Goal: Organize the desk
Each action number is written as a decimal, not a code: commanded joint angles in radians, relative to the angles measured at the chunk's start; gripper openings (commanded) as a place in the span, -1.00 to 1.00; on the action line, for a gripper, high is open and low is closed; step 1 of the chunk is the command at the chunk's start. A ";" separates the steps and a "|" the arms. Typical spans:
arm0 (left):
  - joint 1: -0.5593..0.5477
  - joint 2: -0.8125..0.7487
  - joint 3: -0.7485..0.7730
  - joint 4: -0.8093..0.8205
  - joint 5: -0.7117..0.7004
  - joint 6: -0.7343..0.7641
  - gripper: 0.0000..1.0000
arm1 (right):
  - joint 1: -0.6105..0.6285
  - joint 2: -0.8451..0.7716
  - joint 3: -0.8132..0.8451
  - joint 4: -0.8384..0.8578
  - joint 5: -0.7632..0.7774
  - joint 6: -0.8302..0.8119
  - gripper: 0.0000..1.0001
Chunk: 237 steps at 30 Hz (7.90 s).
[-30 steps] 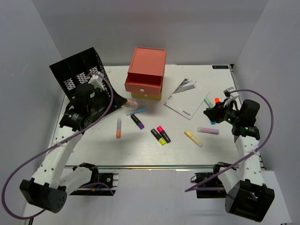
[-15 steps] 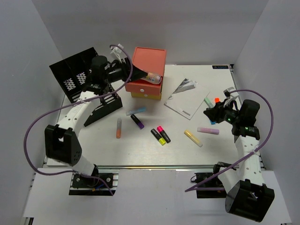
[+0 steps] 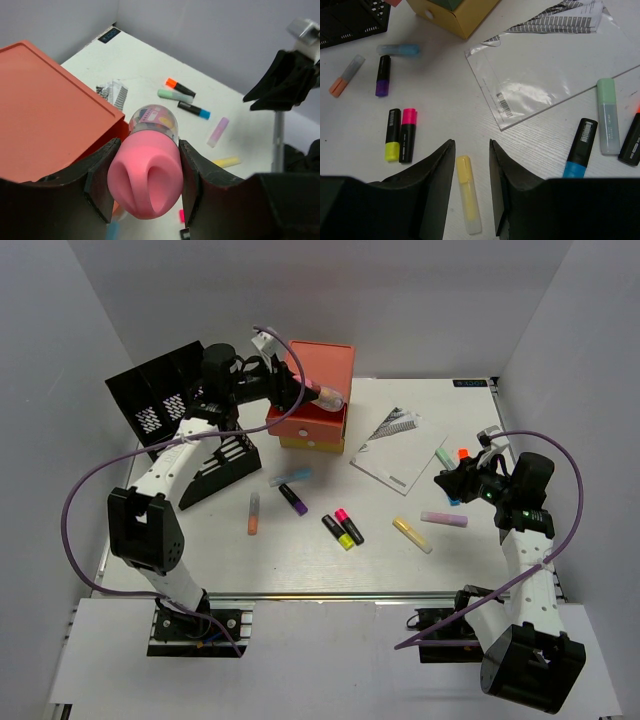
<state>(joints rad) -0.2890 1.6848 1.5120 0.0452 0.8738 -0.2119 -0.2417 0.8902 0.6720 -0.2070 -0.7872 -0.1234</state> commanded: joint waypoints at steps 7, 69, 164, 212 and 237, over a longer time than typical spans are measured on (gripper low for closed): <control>0.008 0.019 0.004 0.018 0.054 0.247 -0.76 | 0.001 0.013 0.005 0.017 -0.003 -0.013 -0.21; -0.019 -0.269 -0.403 -0.308 -0.621 -0.311 -0.79 | -0.002 0.018 0.001 0.020 0.025 -0.021 -0.19; -0.029 0.242 -0.398 0.544 -0.449 -0.682 0.08 | -0.001 0.035 -0.002 0.021 0.031 -0.028 -0.18; -0.029 0.101 -0.630 0.565 -0.361 -0.679 0.11 | -0.002 0.053 -0.005 0.021 0.039 -0.039 -0.17; 0.008 -0.551 -0.865 0.015 -0.335 -0.451 0.96 | 0.113 0.090 0.052 -0.170 -0.226 -0.395 -0.65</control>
<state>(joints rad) -0.2897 1.2079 0.6472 0.1761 0.5766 -0.7391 -0.1722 0.9730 0.6731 -0.3328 -1.0119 -0.4355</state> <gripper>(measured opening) 0.981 0.176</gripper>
